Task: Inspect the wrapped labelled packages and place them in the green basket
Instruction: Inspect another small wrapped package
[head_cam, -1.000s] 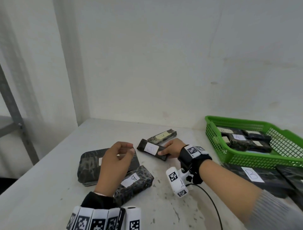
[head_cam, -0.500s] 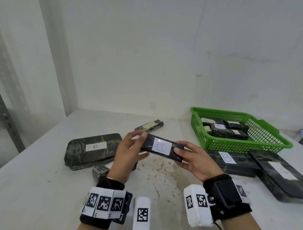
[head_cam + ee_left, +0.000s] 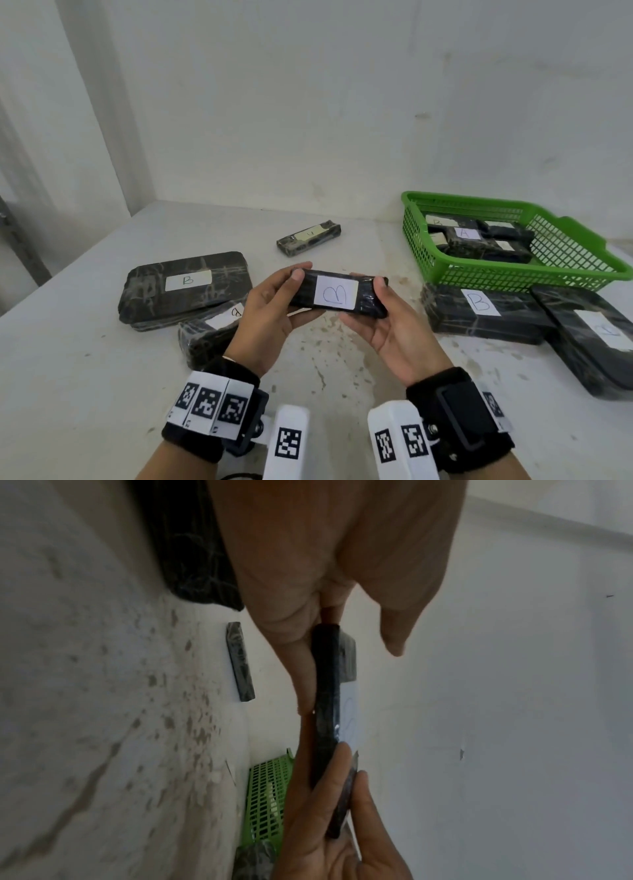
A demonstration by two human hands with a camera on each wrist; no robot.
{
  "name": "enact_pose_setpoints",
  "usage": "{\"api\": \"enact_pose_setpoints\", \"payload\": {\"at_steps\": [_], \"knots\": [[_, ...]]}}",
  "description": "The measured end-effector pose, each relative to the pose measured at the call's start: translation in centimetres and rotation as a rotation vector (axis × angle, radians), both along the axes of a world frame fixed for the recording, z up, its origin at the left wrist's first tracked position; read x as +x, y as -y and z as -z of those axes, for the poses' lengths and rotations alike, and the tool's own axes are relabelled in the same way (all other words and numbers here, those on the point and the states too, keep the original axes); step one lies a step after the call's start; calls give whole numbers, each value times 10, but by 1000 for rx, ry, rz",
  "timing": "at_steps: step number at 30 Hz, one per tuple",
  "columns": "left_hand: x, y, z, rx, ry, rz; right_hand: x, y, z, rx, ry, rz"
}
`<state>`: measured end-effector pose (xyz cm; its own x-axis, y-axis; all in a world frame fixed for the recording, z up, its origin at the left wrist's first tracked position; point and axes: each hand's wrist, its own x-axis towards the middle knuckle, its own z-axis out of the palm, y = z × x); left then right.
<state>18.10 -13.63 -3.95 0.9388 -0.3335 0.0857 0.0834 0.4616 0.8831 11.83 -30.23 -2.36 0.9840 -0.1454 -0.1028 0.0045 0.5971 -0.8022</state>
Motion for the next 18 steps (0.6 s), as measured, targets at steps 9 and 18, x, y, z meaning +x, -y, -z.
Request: {"api": "enact_pose_setpoints", "payload": {"at_steps": [9, 18], "knots": [[-3, 1, 1, -29, -64, 9, -1, -9, 0, 15, 20, 33], [-6, 2, -1, -13, -37, -33, -2, -5, 2, -81, 53, 64]]}}
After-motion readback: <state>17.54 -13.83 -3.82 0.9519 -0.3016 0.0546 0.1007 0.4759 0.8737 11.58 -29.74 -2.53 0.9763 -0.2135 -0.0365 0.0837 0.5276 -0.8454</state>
